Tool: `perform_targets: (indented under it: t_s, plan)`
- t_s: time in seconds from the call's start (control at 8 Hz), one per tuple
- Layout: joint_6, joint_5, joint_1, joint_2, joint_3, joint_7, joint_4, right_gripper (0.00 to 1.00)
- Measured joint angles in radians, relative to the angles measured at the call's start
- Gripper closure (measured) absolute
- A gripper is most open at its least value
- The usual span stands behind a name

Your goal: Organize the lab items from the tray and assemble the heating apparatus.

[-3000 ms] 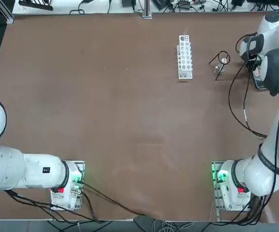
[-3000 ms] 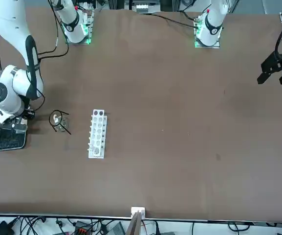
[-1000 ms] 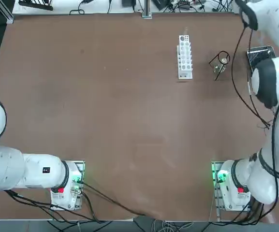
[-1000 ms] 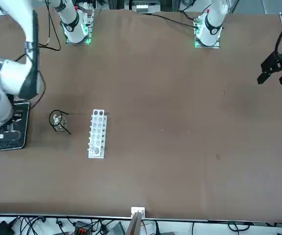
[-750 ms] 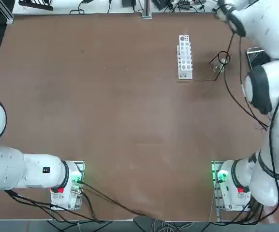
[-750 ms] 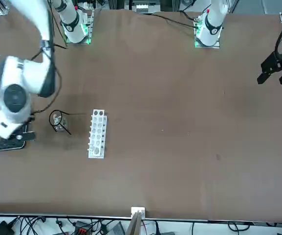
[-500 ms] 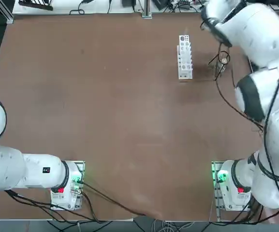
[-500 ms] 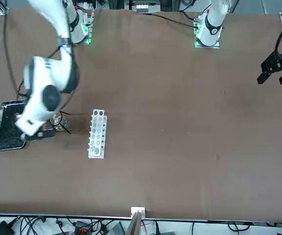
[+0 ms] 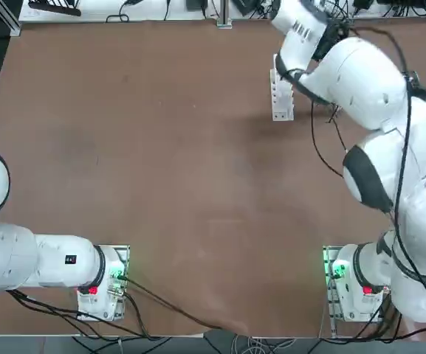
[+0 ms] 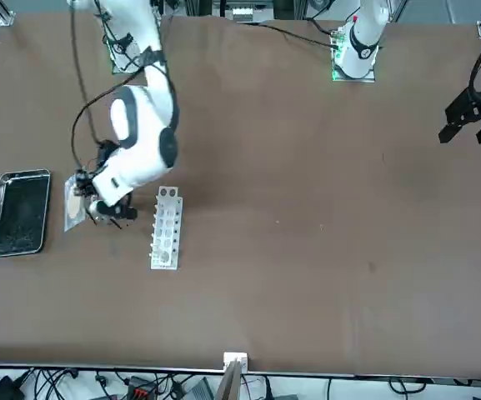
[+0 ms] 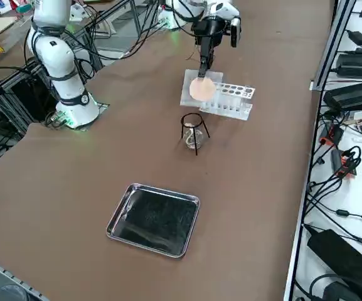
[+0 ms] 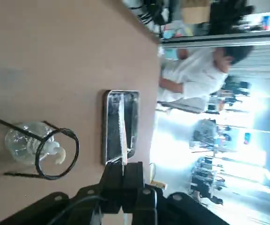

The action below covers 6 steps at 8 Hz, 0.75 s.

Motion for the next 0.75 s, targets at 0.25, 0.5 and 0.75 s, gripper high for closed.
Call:
perform_targets:
  t_s: [0.25,0.5,0.75]
  plan:
    - [-0.001,-0.038,0.048,0.046,0.000,0.078,-0.061,0.98]
    - [-0.001,-0.095,0.057,0.068,-0.001,0.100,-0.123,0.98]
    - [0.007,-0.106,0.053,0.083,-0.003,0.113,-0.141,0.98]
